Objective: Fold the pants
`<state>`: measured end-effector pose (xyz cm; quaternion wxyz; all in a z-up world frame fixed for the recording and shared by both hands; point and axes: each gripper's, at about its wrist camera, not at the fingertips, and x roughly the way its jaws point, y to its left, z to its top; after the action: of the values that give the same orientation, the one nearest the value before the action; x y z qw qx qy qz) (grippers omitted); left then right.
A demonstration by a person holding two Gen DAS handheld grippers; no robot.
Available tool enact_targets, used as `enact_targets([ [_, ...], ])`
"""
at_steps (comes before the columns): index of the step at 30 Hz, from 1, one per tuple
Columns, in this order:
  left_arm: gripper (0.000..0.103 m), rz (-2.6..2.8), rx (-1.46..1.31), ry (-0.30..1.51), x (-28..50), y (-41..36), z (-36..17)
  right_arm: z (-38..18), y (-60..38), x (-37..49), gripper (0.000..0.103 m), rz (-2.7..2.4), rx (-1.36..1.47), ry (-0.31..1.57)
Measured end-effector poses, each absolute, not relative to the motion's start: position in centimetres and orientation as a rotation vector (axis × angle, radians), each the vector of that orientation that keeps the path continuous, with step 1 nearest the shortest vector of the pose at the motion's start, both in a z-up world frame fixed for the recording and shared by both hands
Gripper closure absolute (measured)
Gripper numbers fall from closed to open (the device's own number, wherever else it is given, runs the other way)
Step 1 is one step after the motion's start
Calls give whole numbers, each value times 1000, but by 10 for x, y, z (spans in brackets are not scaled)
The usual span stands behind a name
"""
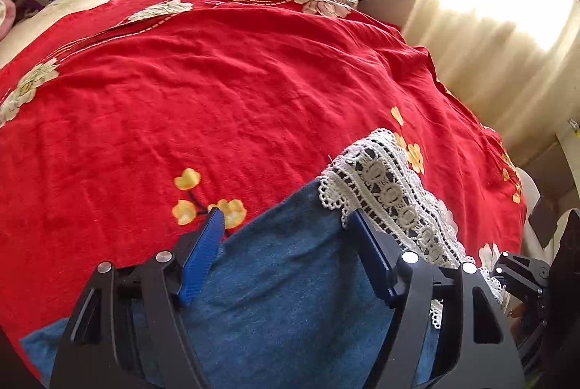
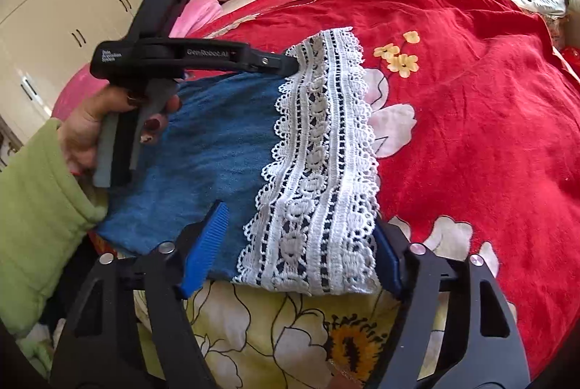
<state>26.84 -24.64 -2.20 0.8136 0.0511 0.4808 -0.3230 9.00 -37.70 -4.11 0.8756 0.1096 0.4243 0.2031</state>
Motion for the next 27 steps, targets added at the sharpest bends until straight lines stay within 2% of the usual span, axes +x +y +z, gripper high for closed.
enact_targets([
  [4, 32, -702, 81, 1040, 269, -244, -30, -44, -375, 95, 43, 459, 273, 886],
  [6, 34, -688, 83, 1050, 268, -246, -30, -44, -375, 97, 52, 472, 294, 887],
  [7, 43, -684, 86, 1056, 267, -247, -29, -43, -375, 98, 57, 483, 303, 885],
  [8, 58, -693, 83, 1061, 265, -250, -27, -44, -375, 99, 60, 502, 317, 888],
  [10, 71, -694, 97, 1052, 260, -254, -25, -43, -372, 101, 66, 524, 332, 893],
  [12, 77, -685, 131, 1029, 253, -258, -23, -42, -368, 102, 73, 543, 328, 895],
  [16, 89, -694, 98, 1016, 252, -248, -13, -29, -356, 103, 77, 582, 310, 876],
  [27, 90, -692, -175, 877, 230, -150, 34, 24, -284, 93, 77, 741, 144, 765],
])
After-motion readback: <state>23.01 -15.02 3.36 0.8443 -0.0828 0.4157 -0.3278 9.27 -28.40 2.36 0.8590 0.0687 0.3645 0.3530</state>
